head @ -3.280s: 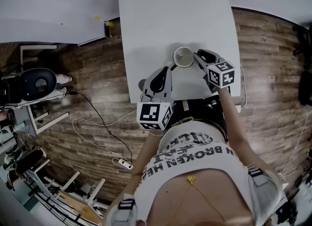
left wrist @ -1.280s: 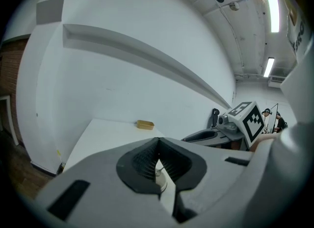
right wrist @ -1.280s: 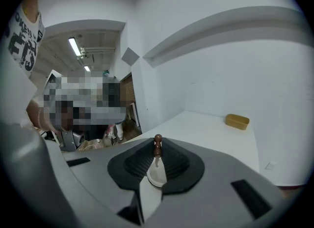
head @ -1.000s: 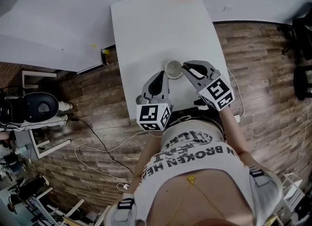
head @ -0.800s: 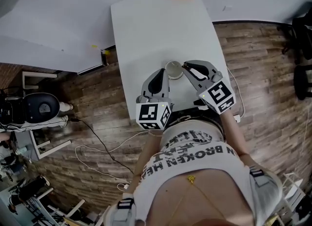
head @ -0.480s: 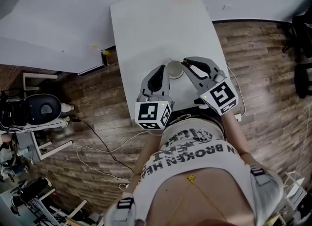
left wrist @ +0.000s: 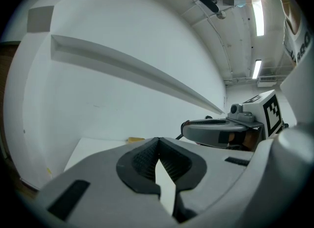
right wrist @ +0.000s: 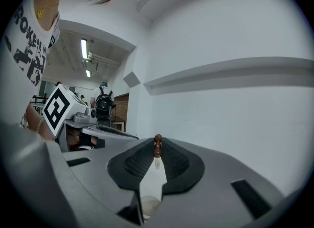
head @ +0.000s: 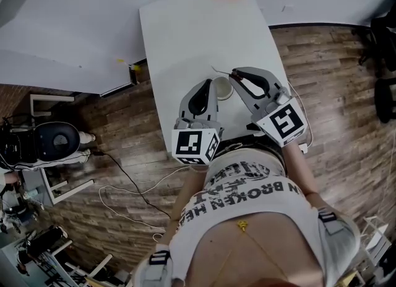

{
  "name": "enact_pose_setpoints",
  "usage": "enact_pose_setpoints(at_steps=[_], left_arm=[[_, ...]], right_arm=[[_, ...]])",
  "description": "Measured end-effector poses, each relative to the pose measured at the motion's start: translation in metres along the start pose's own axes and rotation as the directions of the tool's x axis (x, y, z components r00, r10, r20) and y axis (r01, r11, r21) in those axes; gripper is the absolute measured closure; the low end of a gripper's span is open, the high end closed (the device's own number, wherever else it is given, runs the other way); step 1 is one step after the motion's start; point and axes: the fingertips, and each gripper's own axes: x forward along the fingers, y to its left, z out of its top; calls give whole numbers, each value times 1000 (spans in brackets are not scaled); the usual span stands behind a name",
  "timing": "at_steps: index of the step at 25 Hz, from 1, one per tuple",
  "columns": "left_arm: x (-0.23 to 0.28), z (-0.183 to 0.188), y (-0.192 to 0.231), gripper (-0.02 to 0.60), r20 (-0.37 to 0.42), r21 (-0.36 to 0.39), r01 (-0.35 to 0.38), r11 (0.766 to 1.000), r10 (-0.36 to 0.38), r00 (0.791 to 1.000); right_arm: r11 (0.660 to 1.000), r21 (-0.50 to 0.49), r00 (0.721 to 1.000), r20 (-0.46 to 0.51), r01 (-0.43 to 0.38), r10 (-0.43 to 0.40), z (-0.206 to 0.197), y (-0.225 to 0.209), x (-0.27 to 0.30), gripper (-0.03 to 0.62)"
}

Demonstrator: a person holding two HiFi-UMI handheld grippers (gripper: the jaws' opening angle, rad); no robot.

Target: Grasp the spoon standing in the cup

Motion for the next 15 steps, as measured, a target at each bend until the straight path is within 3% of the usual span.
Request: enact_pose_setpoints(at_steps=[15], left_arm=[[-4, -1, 0, 583, -4, 9, -4, 1000, 4, 1000]], right_arm=[[1000, -4, 1000, 2, 7, -7, 4, 1, -1, 553]])
